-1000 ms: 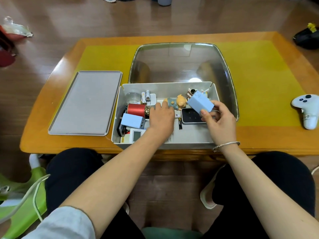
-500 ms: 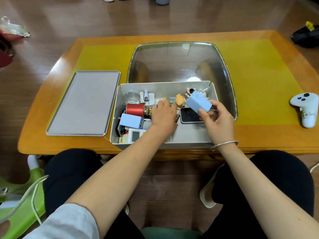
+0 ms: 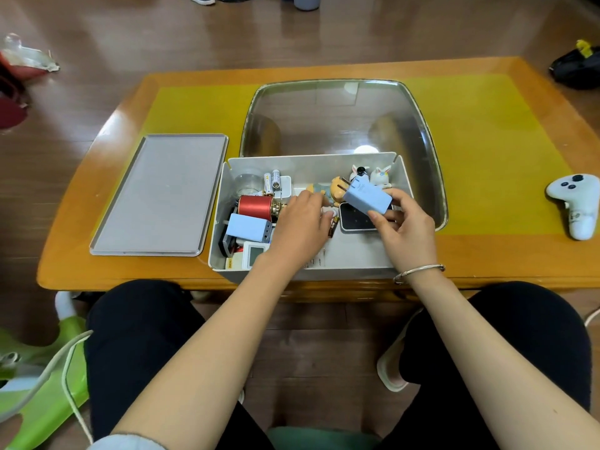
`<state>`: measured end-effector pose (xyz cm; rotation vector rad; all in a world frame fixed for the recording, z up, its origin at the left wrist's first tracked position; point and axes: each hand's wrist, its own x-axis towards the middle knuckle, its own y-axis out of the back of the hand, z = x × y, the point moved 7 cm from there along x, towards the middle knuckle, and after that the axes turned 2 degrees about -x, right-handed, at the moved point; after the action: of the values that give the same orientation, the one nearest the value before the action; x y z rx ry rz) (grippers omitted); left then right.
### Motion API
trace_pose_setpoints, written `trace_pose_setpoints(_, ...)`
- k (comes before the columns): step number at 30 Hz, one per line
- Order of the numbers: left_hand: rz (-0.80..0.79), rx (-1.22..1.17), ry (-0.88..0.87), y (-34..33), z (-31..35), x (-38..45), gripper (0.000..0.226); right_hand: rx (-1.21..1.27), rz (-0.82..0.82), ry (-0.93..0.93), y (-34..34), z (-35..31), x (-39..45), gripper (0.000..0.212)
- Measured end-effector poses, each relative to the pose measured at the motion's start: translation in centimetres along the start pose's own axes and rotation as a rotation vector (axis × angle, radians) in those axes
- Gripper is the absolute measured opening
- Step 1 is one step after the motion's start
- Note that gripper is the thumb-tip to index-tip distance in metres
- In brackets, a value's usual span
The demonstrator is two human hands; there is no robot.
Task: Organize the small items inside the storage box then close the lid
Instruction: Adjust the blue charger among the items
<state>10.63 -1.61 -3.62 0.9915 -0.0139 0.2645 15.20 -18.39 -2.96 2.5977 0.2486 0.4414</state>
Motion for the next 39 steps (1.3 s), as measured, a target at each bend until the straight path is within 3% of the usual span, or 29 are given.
trace_pose_setpoints(4, 0.001, -0.576, 0.133, 0.3, 0.6, -1.5, 0.042, 0.2, -0.156, -0.019, -1.0, 0.2, -0.2, 0.039)
trace_pose_setpoints(8, 0.017, -0.77, 0.072, 0.1, 1.8, -1.9, 0.041, 0.224, -0.241, 0.002, -1.4, 0.1, -0.3, 0.041)
trace_pose_setpoints(16, 0.136, -0.637, -0.115, 0.9, 2.8, -2.7, 0.045, -0.089, -0.224, 0.084, -1.9, -0.3, -0.3, 0.041)
trace_pose_setpoints(18, 0.146, -0.6, -0.15, 1.1, 3.0, -2.8, 0.045, -0.147, -0.226, 0.096, -2.0, -0.5, -0.3, 0.049)
trace_pose_setpoints(24, 0.111, -0.66, -0.154, 1.0, 2.8, -2.7, 0.046, -0.164, -0.211, 0.175, -1.7, -1.2, -0.3, 0.057)
trace_pose_setpoints(31, 0.026, -0.861, -0.022, 0.5, 2.2, -2.4, 0.046, 0.03, -0.172, 0.04, -1.0, -0.4, -0.2, 0.048)
trace_pose_setpoints(35, 0.145, -0.676, -0.092, 1.4, 2.3, -2.5, 0.044, 0.044, -0.156, 0.031, -1.0, -0.2, -0.1, 0.05)
trace_pose_setpoints(39, 0.239, -0.569, -0.093, 1.9, 2.1, -2.7, 0.046, -0.039, -0.162, 0.154, -0.9, -1.1, -0.2, 0.05)
